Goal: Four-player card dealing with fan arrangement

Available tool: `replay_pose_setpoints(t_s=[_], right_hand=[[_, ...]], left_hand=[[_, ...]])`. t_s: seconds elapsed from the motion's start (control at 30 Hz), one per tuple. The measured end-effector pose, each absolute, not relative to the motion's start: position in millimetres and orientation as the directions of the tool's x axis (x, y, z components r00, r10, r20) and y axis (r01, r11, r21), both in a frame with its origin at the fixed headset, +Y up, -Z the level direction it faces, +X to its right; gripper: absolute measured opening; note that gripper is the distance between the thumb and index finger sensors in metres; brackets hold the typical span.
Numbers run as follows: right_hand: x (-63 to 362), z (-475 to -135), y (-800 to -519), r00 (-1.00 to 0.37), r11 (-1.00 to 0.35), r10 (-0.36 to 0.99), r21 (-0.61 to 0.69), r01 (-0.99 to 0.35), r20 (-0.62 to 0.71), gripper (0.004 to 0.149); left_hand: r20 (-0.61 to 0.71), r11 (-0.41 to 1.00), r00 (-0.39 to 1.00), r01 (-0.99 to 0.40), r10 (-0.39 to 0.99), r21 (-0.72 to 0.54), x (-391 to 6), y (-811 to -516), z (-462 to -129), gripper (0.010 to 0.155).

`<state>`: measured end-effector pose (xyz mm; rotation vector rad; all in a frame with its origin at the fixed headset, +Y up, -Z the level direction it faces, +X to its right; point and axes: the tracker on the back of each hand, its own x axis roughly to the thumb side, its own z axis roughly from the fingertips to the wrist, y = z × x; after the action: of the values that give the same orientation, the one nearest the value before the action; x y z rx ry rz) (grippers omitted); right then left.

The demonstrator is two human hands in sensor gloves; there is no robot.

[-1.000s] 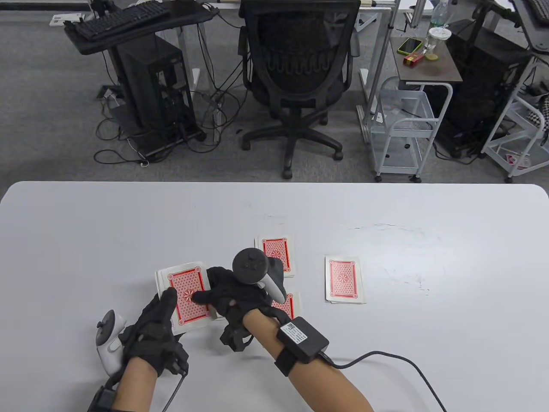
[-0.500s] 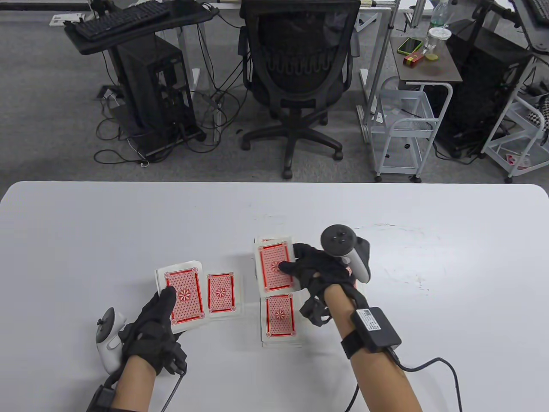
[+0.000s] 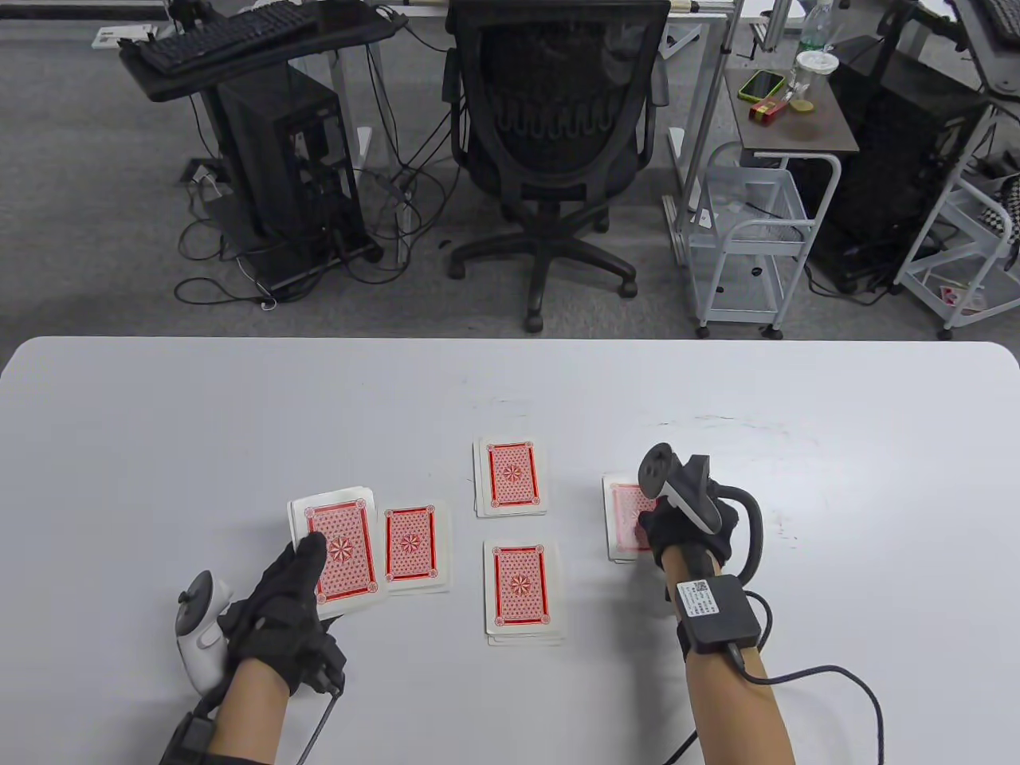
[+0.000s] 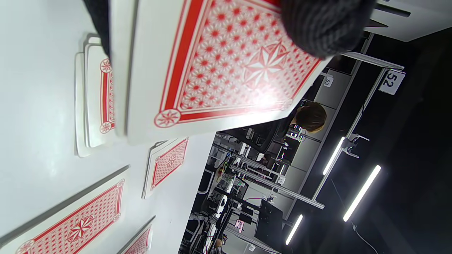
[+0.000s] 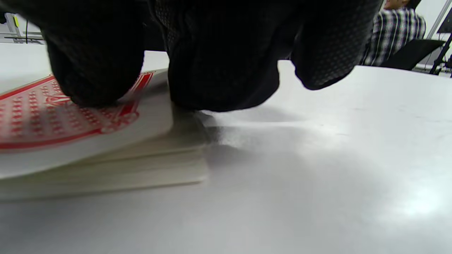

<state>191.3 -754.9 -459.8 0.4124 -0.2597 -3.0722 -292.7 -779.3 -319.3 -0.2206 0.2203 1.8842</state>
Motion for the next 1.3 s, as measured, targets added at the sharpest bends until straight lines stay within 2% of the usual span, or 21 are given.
replay_pose_setpoints(t_s=[0.07, 0.17, 0.27, 0.37, 0.53, 0.63, 0.7, 0.77, 0.87, 1.03, 1.17, 1.3], right_hand=[[187, -458, -746, -0.967, -0.985, -0.073, 0.17, 0.031, -0.246, 0.079], [181, -451, -730, -0.975, -0.992, -0.028, 0.123, 0.0, -0.222, 0.079], [161, -438, -704, -0.986, -0.991, 0.097, 0.075, -0.108, -0.139, 0.076], [128, -419, -684, -0.961, -0.961, 0.274, 0.037, -0.275, -0.035, 0.073], [56, -390, -684, -0.758, -0.77, 0.637, 0.164, -0.617, 0.139, 0.069], [21, -377, -697, -0.617, -0.646, 0.763, 0.257, -0.719, 0.192, 0.069], [4, -370, -707, -0.567, -0.604, 0.797, 0.272, -0.749, 0.209, 0.071], [-7, -367, -714, -0.572, -0.623, 0.782, 0.27, -0.734, 0.249, 0.075], [-12, -364, -722, -0.574, -0.612, 0.789, 0.214, -0.761, 0.217, 0.062], [-2, -366, -727, -0.474, -0.501, 0.865, 0.23, -0.835, 0.162, 0.057], [9, -371, -728, -0.385, -0.41, 0.912, 0.305, -0.86, 0.14, 0.058], [34, -378, -725, -0.407, -0.423, 0.906, 0.335, -0.842, 0.121, 0.062]], left_hand=[[-0.262, -0.312, -0.313, -0.949, 0.913, 0.046, -293, -780, -319, 0.049], [-0.257, -0.315, -0.315, -0.948, 0.913, 0.043, -293, -779, -319, 0.049], [-0.252, -0.318, -0.314, -0.948, 0.915, 0.028, -289, -777, -320, 0.049], [-0.253, -0.318, -0.311, -0.948, 0.916, 0.011, -284, -777, -319, 0.049], [-0.253, -0.312, -0.297, -0.95, 0.921, -0.018, -274, -775, -317, 0.049], [-0.259, -0.31, -0.29, -0.95, 0.921, -0.041, -267, -776, -316, 0.049], [-0.262, -0.299, -0.275, -0.953, 0.925, -0.054, -263, -776, -315, 0.049], [-0.273, -0.281, -0.252, -0.957, 0.929, -0.073, -257, -778, -314, 0.049], [-0.279, -0.271, -0.234, -0.957, 0.931, -0.103, -249, -778, -313, 0.049], [-0.278, -0.285, -0.243, -0.951, 0.929, -0.122, -247, -777, -314, 0.049], [-0.264, -0.299, -0.254, -0.943, 0.93, -0.145, -248, -775, -315, 0.049], [-0.264, -0.296, -0.267, -0.952, 0.927, -0.075, -259, -775, -314, 0.049]])
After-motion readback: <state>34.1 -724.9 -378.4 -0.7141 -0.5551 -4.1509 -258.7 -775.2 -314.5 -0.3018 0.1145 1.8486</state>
